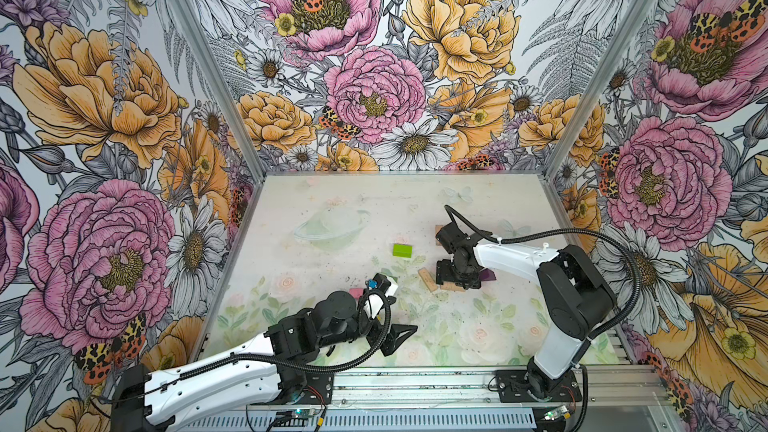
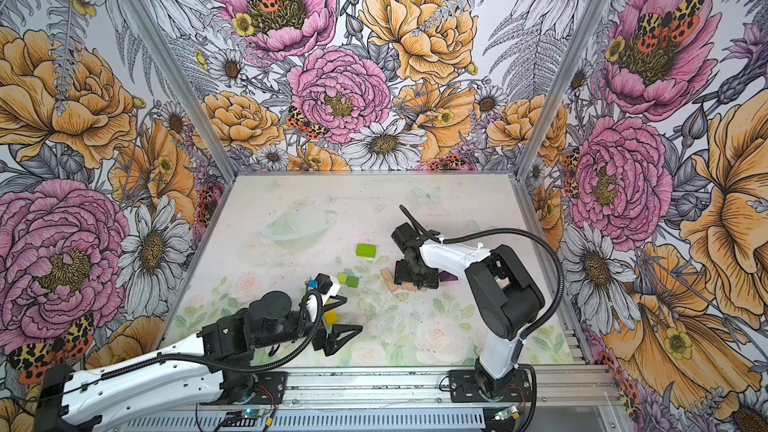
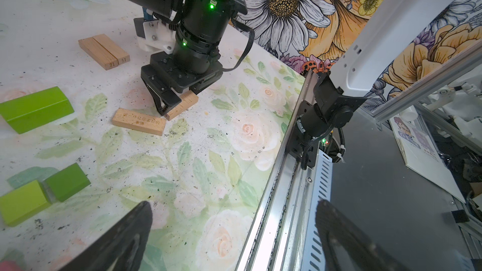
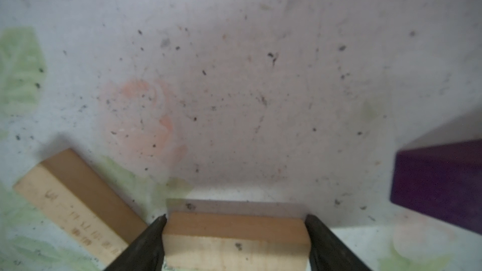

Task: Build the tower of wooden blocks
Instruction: 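Lift the wooden bar and carry it above the two upright blocks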

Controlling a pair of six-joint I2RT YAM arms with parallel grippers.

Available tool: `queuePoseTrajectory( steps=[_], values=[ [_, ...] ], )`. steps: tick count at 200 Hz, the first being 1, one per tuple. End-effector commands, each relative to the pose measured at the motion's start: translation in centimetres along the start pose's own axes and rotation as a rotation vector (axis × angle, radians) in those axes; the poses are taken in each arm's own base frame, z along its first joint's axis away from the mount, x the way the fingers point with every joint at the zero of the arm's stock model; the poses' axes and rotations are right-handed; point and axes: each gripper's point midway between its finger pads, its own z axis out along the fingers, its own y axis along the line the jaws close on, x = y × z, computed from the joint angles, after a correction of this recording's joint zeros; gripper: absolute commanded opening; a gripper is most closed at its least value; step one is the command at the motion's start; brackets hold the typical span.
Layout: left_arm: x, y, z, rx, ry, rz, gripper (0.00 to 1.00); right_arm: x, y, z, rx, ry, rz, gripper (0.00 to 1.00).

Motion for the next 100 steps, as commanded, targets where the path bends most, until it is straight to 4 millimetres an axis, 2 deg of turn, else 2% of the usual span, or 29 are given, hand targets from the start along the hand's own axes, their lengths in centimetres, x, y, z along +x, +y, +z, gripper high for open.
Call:
queuePoseTrajectory(
  steps=[1, 23, 75, 100],
  values=[
    [0.2, 0.2, -0.1, -0.013, -0.011, -0.002, 0.99, 0.4, -0.6, 0.1, 0.043, 0.005, 0.014, 0.79],
    [0.1, 0.3, -0.2, -0.015, -0.016, -0.002, 0.99, 0.4, -0.9, 0.1, 0.059, 0.004, 0.017, 0.71],
    [0.1, 0.3, -0.3, -0.018, -0.02, -0.001, 0.99, 0.1, -0.7, -0.3, 0.065, -0.004, 0.01, 0.65],
    [-0.1, 0.3, -0.4, -0.024, -0.026, -0.001, 0.99, -0.5, -0.2, -1.2, 0.055, -0.018, -0.001, 0.65]
  ],
)
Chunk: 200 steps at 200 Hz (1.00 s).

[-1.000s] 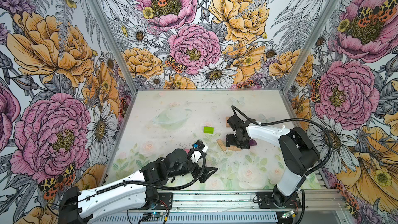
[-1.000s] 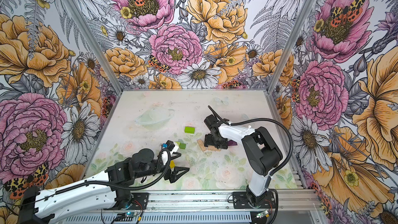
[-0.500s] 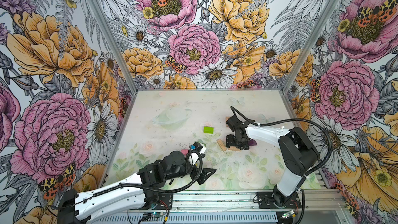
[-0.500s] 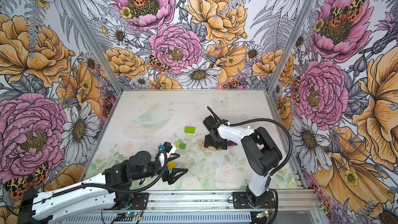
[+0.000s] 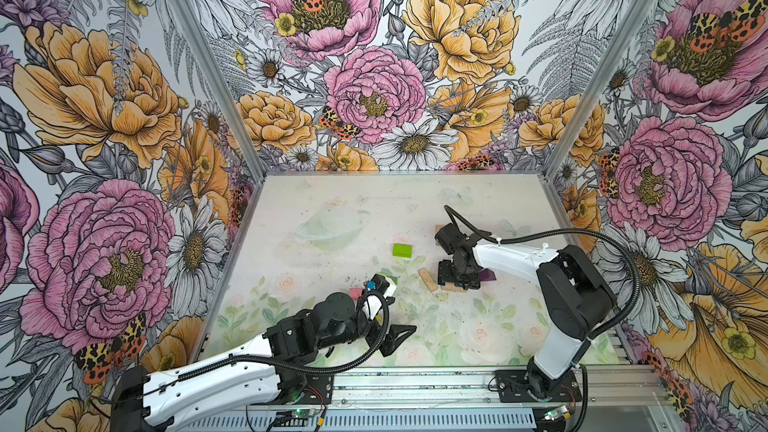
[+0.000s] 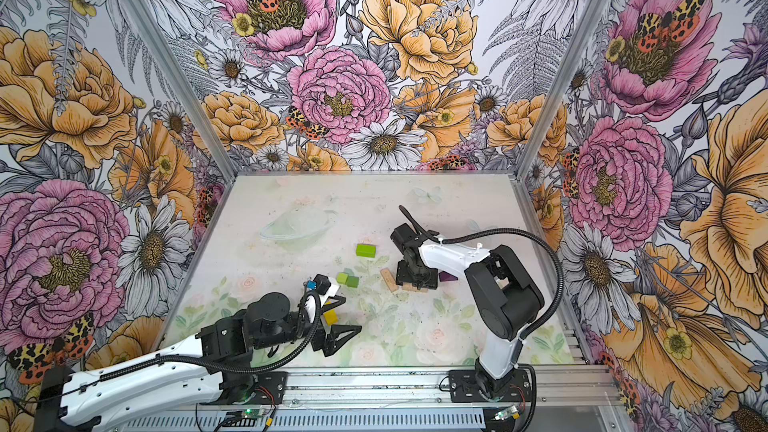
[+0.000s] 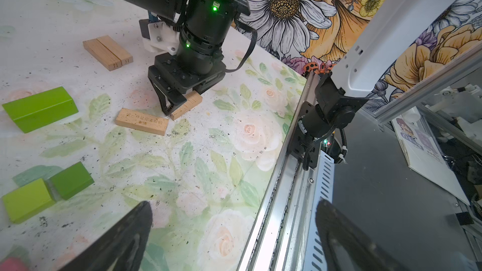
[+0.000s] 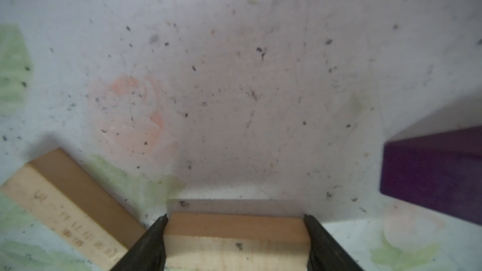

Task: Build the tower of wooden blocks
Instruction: 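Lift the wooden bar and carry it above the two upright blocks, then lower the bar across the tops of the upright blocks and open the right gripper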

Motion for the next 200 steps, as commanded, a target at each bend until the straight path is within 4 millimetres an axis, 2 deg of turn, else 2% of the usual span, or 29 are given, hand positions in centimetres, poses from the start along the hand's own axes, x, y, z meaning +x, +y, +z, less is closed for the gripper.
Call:
queuePoseTrajectory(
  steps=[1, 45, 100, 161, 200],
  values=[
    [-0.2, 0.2, -0.3, -0.014, -0.02, -0.002, 0.99, -0.8, 0.3, -1.0, 0.021, -0.024, -0.01, 0.65],
    [-0.6, 0.6, -0.4, -0.041, -0.03, -0.001, 0.99, -3.6, 1.7, -3.7, 0.011, -0.072, -0.058, 0.65],
    [-2.1, 1.3, -0.6, -0.084, -0.053, -0.007, 0.99, -9.6, 3.0, -5.1, -0.017, -0.115, -0.068, 0.65],
    [-4.0, 2.8, -0.3, -0.122, -0.075, -0.008, 0.99, -16.8, 3.0, -5.0, -0.02, -0.164, -0.061, 0.65],
    [-4.4, 4.0, 0.4, -0.134, -0.063, -0.023, 0.99, -19.2, 3.5, -3.8, -0.031, -0.148, -0.067, 0.65]
  ],
)
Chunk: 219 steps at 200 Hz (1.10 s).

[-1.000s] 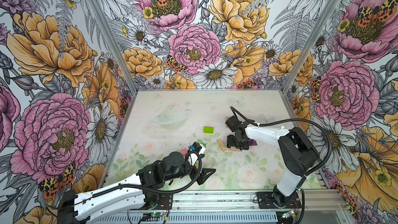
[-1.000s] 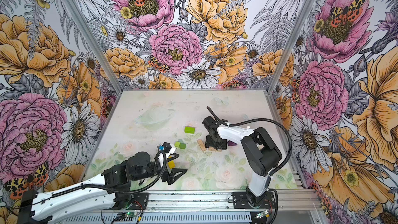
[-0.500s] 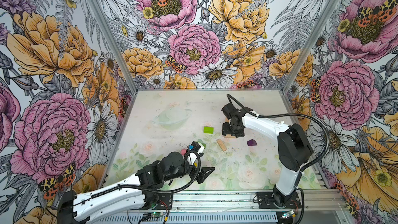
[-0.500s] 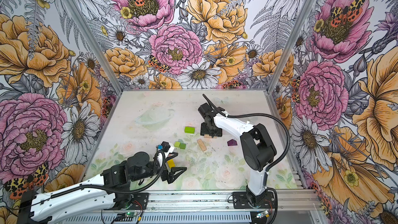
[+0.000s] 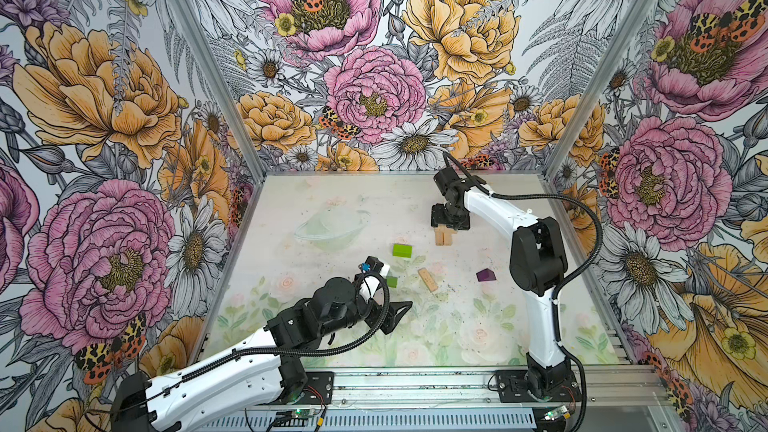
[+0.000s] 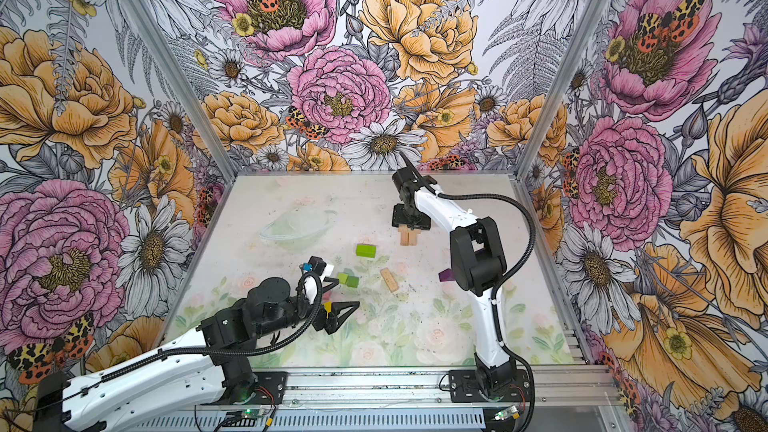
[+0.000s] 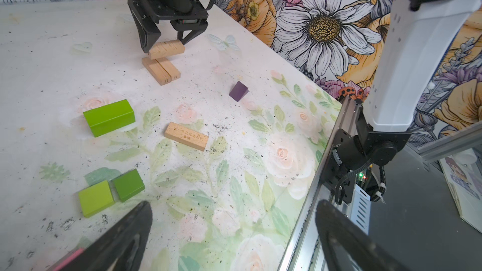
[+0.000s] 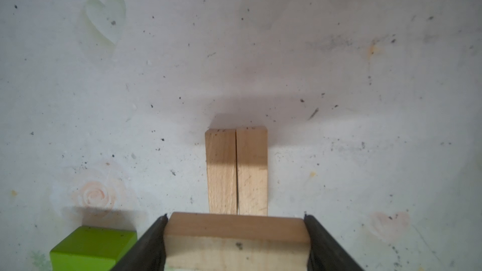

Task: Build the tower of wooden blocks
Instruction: 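Lower the bar across the tops of the upright blocks and open the right gripper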

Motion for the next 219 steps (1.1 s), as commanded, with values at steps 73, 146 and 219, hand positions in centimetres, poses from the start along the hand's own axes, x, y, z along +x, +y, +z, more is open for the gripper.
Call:
queuePoseTrajectory(
  steps=[73, 146, 219],
  values=[
    [-2.0, 0.4, 0.9, 0.022, -0.01, 0.011, 0.99, -1.1, 0.3, 2.1, -0.006, 0.049, -0.028, 0.65],
    [-1.8, 0.4, 1.1, 0.033, -0.003, 0.005, 0.99, -0.2, -0.6, 3.0, 0.016, 0.081, -0.031, 0.66],
    [-2.0, 0.3, 1.1, 0.033, -0.005, 0.003, 0.99, -0.3, -0.7, 3.7, 0.007, 0.094, -0.027, 0.66]
  ],
)
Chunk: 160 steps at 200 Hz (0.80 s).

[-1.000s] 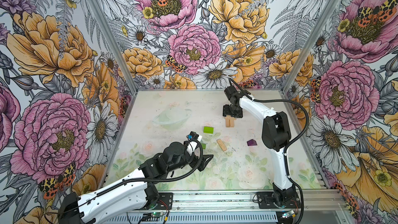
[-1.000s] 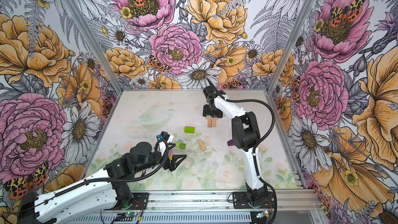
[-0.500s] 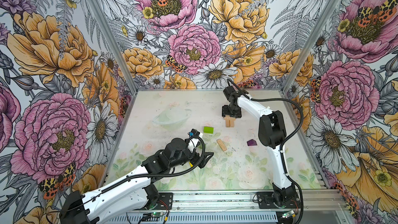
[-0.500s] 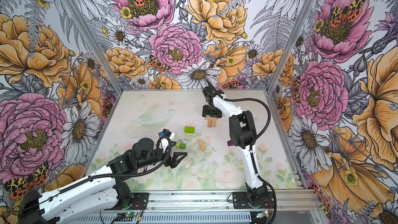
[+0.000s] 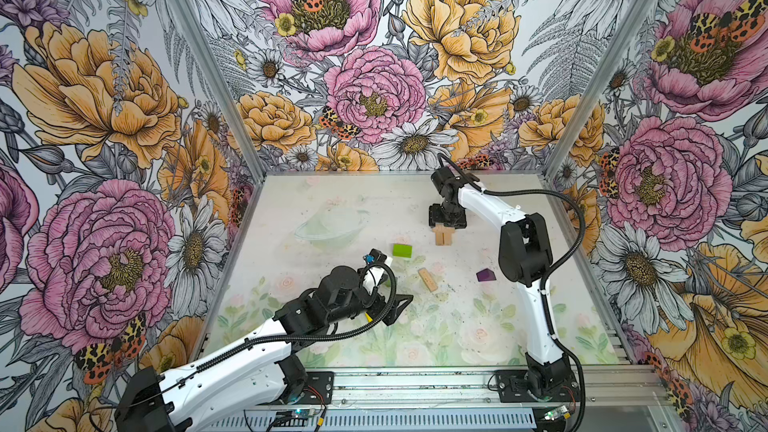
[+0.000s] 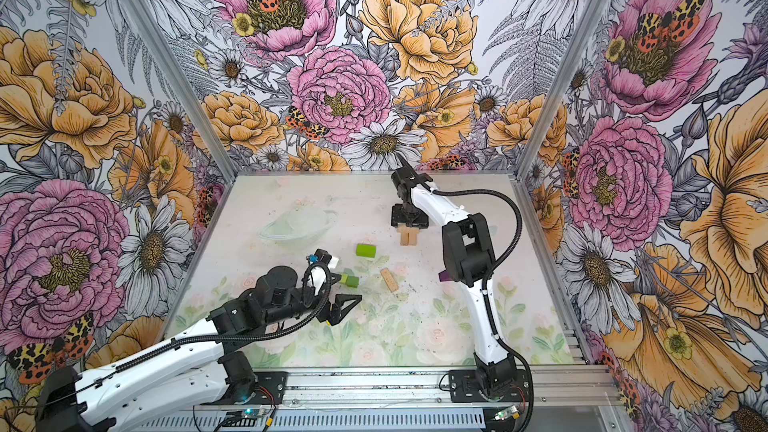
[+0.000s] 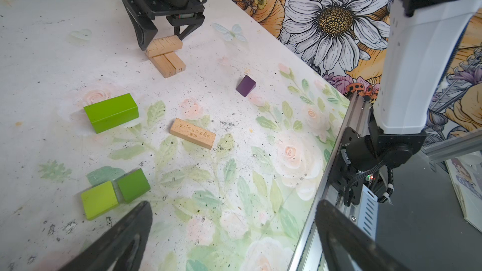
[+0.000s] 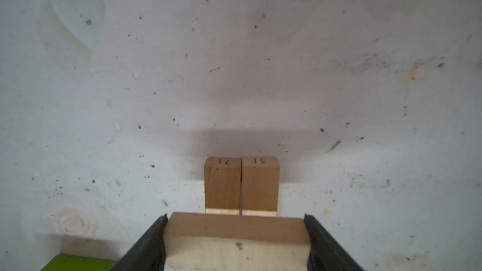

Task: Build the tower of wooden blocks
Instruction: 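Lower the bar across the tops of the upright blocks and open the right gripper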

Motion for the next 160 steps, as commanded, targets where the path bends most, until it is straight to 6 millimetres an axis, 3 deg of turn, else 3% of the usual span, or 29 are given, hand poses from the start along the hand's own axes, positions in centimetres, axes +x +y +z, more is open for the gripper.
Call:
queuePoseTrajectory(
  steps=[1, 72, 115, 160],
  values=[
    [-2.0, -0.8, -0.3, 0.03, -0.05, 0.018, 0.99, 0.3, -0.4, 1.3, 0.002, 0.033, 0.0, 0.66],
    [-2.2, -0.8, 0.2, 0.03, -0.041, 0.023, 0.99, 0.4, -0.6, 1.9, 0.003, 0.046, -0.003, 0.68],
    [-2.3, -0.7, 0.2, 0.028, -0.041, 0.022, 0.99, 0.1, -0.4, 1.9, -0.007, 0.042, -0.008, 0.75],
    [-2.4, -0.7, 0.0, 0.023, -0.046, 0.015, 0.99, -0.4, -0.1, 0.5, -0.031, 0.015, -0.016, 0.82]
  ],
)
